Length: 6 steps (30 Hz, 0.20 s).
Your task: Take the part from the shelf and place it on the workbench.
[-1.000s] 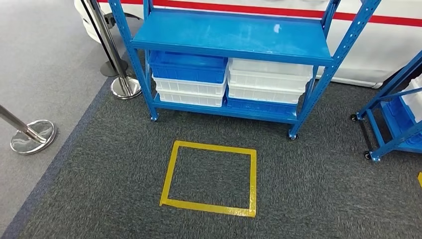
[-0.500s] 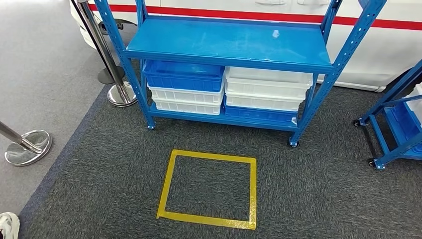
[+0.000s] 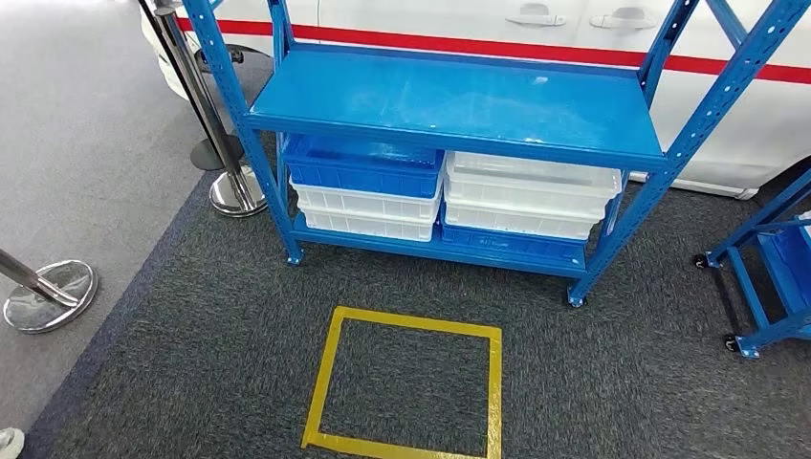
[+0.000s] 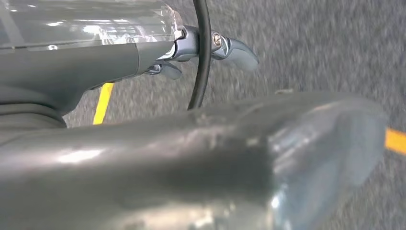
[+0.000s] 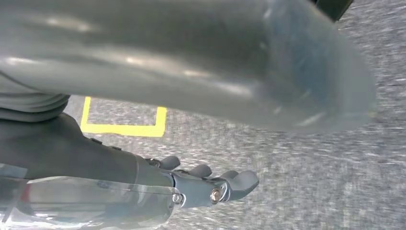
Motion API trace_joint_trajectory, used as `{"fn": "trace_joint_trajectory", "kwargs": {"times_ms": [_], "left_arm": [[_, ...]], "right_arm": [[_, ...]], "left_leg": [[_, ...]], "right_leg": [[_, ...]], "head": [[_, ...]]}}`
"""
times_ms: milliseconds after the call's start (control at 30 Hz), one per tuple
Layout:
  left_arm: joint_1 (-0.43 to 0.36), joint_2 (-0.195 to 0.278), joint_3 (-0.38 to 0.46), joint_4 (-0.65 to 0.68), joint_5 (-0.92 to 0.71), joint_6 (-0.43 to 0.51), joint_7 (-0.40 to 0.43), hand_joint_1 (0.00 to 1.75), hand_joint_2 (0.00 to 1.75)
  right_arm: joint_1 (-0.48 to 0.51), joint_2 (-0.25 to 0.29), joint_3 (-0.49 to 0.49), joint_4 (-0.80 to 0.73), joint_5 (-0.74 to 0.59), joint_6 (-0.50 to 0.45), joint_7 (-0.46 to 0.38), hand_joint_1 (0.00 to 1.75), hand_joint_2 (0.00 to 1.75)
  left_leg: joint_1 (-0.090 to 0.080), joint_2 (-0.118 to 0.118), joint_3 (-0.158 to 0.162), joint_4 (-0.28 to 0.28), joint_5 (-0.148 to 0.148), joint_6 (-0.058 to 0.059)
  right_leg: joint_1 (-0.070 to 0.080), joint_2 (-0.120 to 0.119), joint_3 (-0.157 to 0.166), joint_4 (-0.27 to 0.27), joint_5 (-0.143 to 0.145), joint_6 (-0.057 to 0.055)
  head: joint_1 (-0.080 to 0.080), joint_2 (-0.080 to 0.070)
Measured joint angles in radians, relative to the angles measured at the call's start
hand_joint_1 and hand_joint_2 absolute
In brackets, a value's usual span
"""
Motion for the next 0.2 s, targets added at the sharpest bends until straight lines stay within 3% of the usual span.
{"fn": "trace_joint_trajectory", "kwargs": {"times_ms": [33,100,200], "left_arm": [[-0.002,0.0,0.0,0.0,-0.001,0.0,0.0,0.0,0.0],[-0.007,0.0,0.0,0.0,-0.003,0.0,0.001,0.0,0.0],[-0.011,-0.003,0.0,0.001,-0.005,-0.001,0.002,0.0,0.0]], "right_arm": [[-0.001,0.0,0.0,0.0,0.001,0.004,-0.002,0.0,0.0],[-0.003,0.0,0.0,0.0,0.0,0.018,-0.008,0.0,0.0],[-0.004,0.0,-0.005,0.0,-0.011,0.039,-0.014,0.0,0.0]], "left_leg": [[-0.001,0.0,0.006,0.003,-0.007,-0.006],[0.001,0.001,0.008,0.02,-0.006,-0.017],[0.005,0.007,-0.042,0.126,0.009,-0.03]], "right_leg": [[0.003,0.0,-0.001,-0.011,0.01,-0.008],[0.004,0.003,0.013,-0.017,0.0,-0.023],[0.001,0.007,0.043,-0.03,-0.014,-0.04]], "head": [[0.0,0.0],[0.0,0.0],[0.0,0.0]]}}
